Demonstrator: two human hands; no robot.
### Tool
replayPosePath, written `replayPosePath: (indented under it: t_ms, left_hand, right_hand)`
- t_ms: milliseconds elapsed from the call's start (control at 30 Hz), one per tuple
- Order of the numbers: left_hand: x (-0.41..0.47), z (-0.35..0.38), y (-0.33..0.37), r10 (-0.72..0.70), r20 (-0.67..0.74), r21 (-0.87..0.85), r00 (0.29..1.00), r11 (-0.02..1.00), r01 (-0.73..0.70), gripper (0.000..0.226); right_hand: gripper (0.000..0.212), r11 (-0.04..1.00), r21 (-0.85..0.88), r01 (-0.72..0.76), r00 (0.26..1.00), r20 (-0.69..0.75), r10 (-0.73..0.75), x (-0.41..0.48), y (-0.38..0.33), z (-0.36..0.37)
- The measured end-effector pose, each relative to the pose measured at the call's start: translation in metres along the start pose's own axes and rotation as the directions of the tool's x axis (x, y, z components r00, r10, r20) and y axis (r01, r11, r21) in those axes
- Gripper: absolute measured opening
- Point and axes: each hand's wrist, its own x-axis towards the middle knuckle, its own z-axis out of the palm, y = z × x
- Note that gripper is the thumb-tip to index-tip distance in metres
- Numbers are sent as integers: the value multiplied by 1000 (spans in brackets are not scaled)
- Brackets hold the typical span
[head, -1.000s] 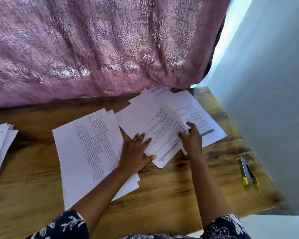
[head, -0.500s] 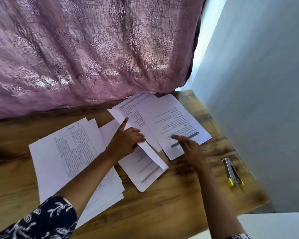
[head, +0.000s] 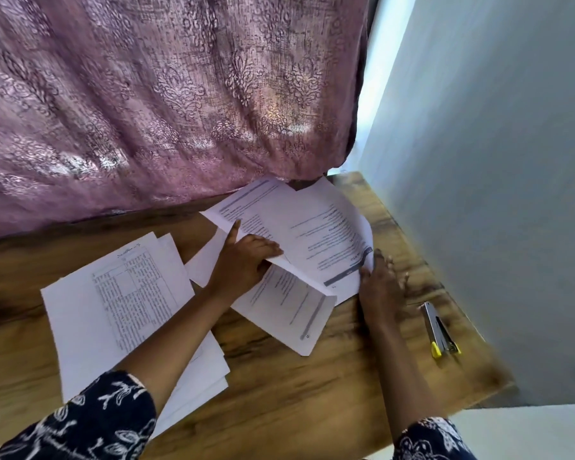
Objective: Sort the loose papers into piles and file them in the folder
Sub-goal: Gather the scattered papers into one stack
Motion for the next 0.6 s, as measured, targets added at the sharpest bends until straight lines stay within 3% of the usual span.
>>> replayPosePath:
  t_ms: [133, 233, 333, 433, 500, 600]
  left_hand:
    - [21, 2, 11, 50, -61, -25, 997, 998, -52, 18]
    - [34, 4, 24, 63, -113, -75, 992, 995, -72, 14]
    - [43, 4, 39, 101, -169, -128, 980, 984, -123, 19]
    - [46, 6, 50, 154, -161, -177, 975, 967, -182, 14]
    - [48, 5, 53, 148, -158, -245, 976, 952, -184, 6]
    - [50, -5, 58, 66, -174, -319, 983, 940, -120, 19]
  right_hand:
    - [42, 970, 210, 125, 975, -209, -80, -10, -6, -29]
    - [51, 920, 287, 267, 940, -289, -182, -9, -2, -58]
    - [74, 846, 247, 473, 879, -199, -434, -5, 3, -88]
    - [81, 764, 189, 617, 786, -89, -612, 0, 4, -107]
    - [76, 756, 242, 608, 782, -16, -623, 2, 3, -111]
    - [54, 767, 416, 488, 821, 80, -565, 4, -2, -121]
